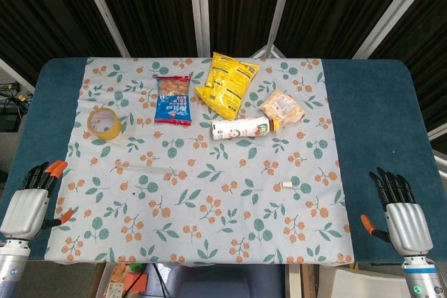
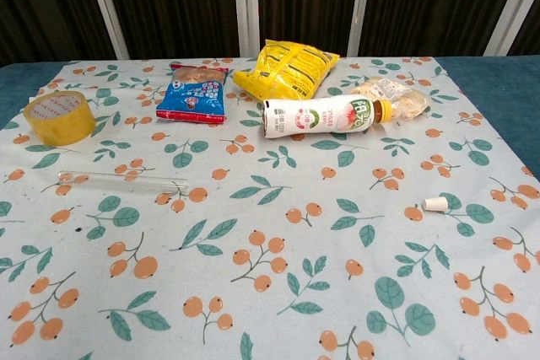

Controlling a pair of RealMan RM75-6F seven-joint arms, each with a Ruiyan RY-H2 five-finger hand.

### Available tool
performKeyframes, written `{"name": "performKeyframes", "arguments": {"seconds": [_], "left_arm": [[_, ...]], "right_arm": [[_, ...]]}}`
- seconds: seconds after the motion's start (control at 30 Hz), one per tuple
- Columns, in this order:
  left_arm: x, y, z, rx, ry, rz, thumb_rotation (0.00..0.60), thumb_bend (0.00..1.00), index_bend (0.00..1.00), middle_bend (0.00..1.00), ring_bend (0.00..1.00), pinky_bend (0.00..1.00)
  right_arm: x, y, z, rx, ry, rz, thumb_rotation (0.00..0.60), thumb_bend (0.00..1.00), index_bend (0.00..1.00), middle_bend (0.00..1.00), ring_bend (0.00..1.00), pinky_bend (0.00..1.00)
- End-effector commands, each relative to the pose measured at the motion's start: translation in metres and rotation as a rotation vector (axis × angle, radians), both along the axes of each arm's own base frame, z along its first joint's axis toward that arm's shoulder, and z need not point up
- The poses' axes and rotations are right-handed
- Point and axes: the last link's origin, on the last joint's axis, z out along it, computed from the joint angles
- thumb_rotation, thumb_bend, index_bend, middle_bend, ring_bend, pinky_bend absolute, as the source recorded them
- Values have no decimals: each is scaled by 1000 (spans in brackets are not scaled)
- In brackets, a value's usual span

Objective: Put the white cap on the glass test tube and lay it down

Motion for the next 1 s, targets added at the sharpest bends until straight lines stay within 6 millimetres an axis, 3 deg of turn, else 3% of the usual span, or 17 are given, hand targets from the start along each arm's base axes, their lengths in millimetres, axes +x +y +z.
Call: {"name": "performKeyframes", "arguments": {"seconds": [0.03, 0.2, 0.47, 0.67, 0.8, 1.0], "left_arm": [[0, 6, -2, -7, 9, 6, 600, 236, 68, 65, 0, 0], [5, 23, -7, -37, 40, -11, 600, 236, 74, 75, 0, 0], [22, 56, -25, -89, 80, -57, 600, 244, 191, 166, 0, 0], [35, 86, -50, -158, 97, -37, 600, 251, 303, 222, 0, 0], [46, 108, -73, -201, 136, -25, 600, 262, 326, 262, 0, 0], [64, 132, -97, -208, 156, -8, 600, 340, 408, 321, 0, 0]], "right_arm": [[0, -1, -1, 0, -2, -5, 600, 319, 0, 0, 0, 0], [1, -3, -4, 6, -9, -12, 600, 318, 0, 0, 0, 0], [3, -5, -9, 16, -13, -9, 600, 318, 0, 0, 0, 0], [4, -6, -14, 28, -18, -5, 600, 317, 0, 0, 0, 0], [3, -7, -13, 24, -28, -12, 600, 319, 0, 0, 0, 0], [4, -8, -15, 34, -36, -10, 600, 318, 0, 0, 0, 0]]}}
